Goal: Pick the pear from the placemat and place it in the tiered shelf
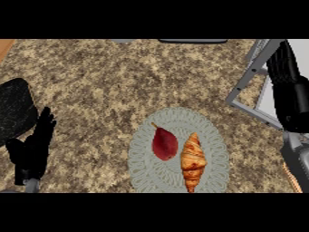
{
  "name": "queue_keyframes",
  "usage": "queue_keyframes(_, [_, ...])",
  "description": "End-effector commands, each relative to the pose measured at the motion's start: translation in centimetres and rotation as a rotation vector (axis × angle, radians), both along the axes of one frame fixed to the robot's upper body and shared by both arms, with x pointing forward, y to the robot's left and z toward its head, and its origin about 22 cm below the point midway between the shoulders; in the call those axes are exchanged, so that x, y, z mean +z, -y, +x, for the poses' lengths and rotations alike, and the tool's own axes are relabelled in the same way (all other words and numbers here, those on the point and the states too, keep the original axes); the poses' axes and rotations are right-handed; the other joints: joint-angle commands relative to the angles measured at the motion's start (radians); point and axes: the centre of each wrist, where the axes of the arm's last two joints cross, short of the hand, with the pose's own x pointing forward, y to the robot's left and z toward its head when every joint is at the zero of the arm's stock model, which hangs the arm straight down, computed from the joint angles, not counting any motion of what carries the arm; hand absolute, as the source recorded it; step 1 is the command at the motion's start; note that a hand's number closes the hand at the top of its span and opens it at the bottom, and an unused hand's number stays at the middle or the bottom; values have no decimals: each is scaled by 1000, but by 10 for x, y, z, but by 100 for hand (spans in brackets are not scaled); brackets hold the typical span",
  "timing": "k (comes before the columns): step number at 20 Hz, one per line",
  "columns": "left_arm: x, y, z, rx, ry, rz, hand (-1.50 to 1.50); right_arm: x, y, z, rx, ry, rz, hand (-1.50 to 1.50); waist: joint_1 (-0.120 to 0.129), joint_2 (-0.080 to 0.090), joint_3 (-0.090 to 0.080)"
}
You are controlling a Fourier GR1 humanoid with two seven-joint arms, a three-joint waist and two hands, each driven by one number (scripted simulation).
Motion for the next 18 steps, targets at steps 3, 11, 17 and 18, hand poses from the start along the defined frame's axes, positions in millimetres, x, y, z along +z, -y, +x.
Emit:
queue_keyframes(3, [28, 21, 27, -161, 98, 69, 0, 0, -51, 19, 95, -247, -136, -150, -15, 6, -16])
queue_keyframes(11, [41, 49, 34, -347, 181, 78, 0, -37, 8, 22, -255, -358, -553, 150, -38, 18, -32])
queue_keyframes(17, [52, 63, 50, -368, 172, 50, 0, -84, -58, -1, -350, -287, -280, -150, -30, 10, -12])
queue_keyframes(18, [47, 67, 49, -372, 159, 59, 0, -68, -63, 3, -335, -267, -248, -150, -35, 5, -13])
